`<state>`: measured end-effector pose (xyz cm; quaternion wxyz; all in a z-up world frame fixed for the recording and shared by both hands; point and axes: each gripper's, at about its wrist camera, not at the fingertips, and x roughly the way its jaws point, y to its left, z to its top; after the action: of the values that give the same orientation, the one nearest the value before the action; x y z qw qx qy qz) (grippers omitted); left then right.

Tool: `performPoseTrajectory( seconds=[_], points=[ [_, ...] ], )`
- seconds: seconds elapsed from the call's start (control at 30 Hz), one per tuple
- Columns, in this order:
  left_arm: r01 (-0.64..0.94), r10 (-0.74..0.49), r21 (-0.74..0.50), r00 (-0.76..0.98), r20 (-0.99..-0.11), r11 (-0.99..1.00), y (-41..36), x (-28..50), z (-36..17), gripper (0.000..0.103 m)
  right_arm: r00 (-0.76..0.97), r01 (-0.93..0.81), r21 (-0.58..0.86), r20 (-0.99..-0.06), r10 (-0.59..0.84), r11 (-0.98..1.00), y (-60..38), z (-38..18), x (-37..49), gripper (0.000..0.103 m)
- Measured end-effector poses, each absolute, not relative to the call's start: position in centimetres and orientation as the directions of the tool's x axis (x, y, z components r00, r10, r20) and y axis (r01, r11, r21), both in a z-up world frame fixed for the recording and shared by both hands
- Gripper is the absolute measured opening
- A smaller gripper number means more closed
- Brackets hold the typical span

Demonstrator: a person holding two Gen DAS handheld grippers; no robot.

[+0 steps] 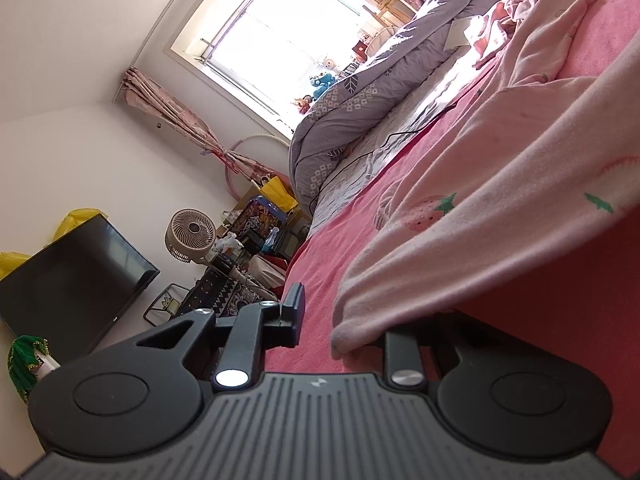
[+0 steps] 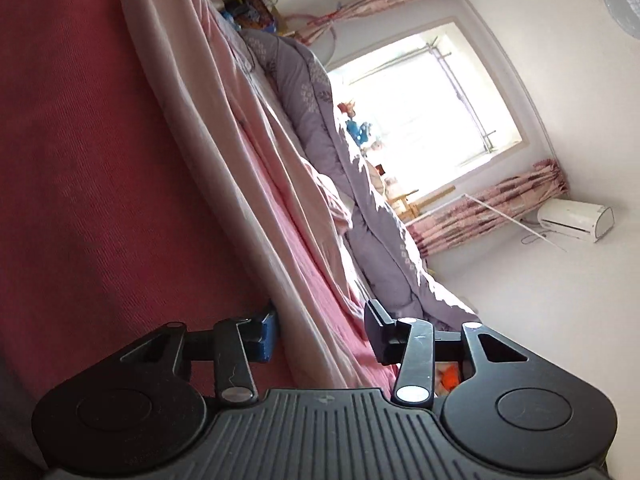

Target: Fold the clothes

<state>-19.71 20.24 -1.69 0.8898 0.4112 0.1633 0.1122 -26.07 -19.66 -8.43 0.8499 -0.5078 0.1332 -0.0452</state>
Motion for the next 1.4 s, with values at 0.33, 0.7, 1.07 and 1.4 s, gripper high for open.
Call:
performPoseTrajectory(
  seconds=[0.33, 0.7, 1.07, 1.4],
  points=[
    [-0.133, 0.357, 0.726, 0.92, -0.163, 0.674, 20.4, -15.7, 2.0, 0.032, 0.897, 0.112, -0.92, -0.07, -0.437, 0.377, -27.4, -7.5, -19.2, 0.005],
    [0.067, 0.271, 0.828, 0.928, -0.257, 0.556, 20.1, -21.7, -1.5, 0.035, 0.892, 0.118, -0.882, -0.108, -0.439, 0.457, -31.4, -8.5, -24.9, 0.005],
    [0.213, 0.215, 0.838, 0.908, -0.359, 0.502, 20.1, -23.6, -3.7, 0.048, 0.855, -0.047, -0.787, -0.35, -0.382, 0.616, -31.9, -9.9, -29.7, 0.006],
    [0.06, 0.422, 0.832, 0.841, -0.34, 0.551, 25.7, -25.8, -3.2, 0.083, 0.824, -0.223, -0.379, -0.565, -0.033, 0.898, -33.1, -3.2, -31.1, 0.064]
  ],
)
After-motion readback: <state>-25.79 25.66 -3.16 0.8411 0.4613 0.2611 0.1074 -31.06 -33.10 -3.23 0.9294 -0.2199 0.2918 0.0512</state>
